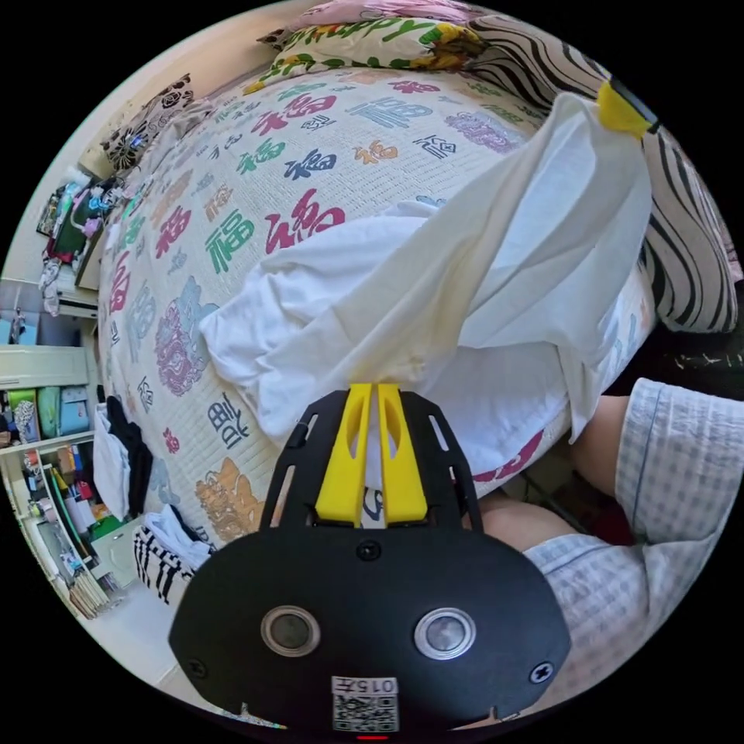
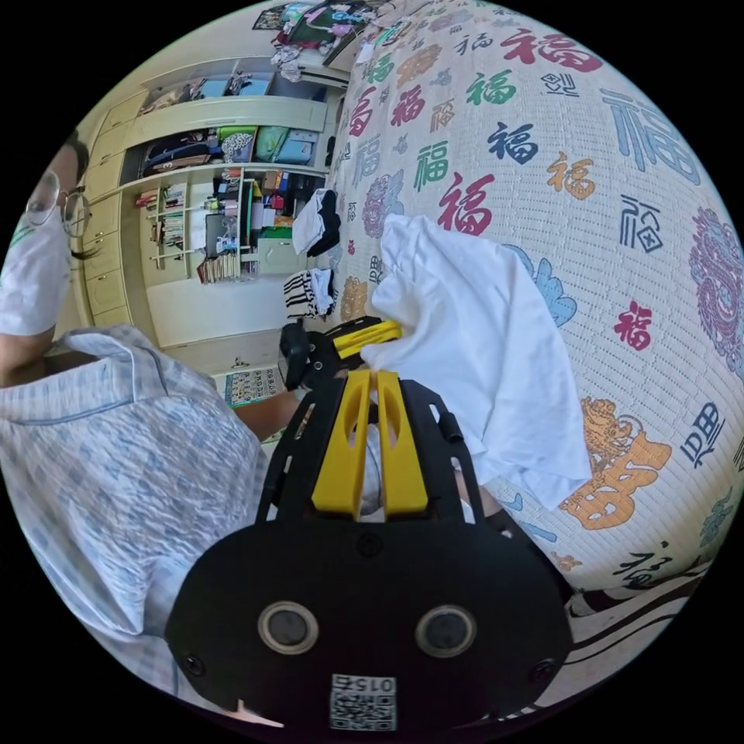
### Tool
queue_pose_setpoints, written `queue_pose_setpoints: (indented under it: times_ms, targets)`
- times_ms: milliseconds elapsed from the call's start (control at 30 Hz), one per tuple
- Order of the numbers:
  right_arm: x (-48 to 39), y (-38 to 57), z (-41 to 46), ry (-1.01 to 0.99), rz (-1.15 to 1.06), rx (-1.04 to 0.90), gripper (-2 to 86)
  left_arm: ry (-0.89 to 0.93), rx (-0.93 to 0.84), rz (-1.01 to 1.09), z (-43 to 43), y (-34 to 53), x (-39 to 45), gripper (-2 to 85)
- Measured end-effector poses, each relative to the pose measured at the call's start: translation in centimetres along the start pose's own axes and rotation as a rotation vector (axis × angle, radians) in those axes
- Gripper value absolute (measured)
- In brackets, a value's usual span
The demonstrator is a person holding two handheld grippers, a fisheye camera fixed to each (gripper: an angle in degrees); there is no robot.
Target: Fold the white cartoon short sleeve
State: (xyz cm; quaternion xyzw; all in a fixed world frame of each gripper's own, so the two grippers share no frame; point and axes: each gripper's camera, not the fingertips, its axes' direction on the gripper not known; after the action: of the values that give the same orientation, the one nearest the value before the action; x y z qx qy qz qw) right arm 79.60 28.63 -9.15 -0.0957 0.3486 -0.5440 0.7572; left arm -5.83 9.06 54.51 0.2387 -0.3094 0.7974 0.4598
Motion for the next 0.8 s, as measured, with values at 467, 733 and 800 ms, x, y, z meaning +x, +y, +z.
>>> queue_pose_setpoints:
  times_ms: [467, 733, 800]
  targets:
    - [2.1, -12.1, -17.0, 0.638, -0.166, 0.228, 0.9, 0.079, 0.559, -0.122, -8.1, -15.2, -24.8, -0.2]
    - [6.8, -4.8, -19.9, 0.521, -0.039, 0.388, 2.3, 0.387, 0.457, -0.39, -2.3, -7.8, -30.9, 6.4]
    - [9.6, 3.6, -16.7, 0.482, 0.059, 0.319, 5.3, 0.422, 0.261, -0.501, 1.5, 0.6, -29.4, 8.8]
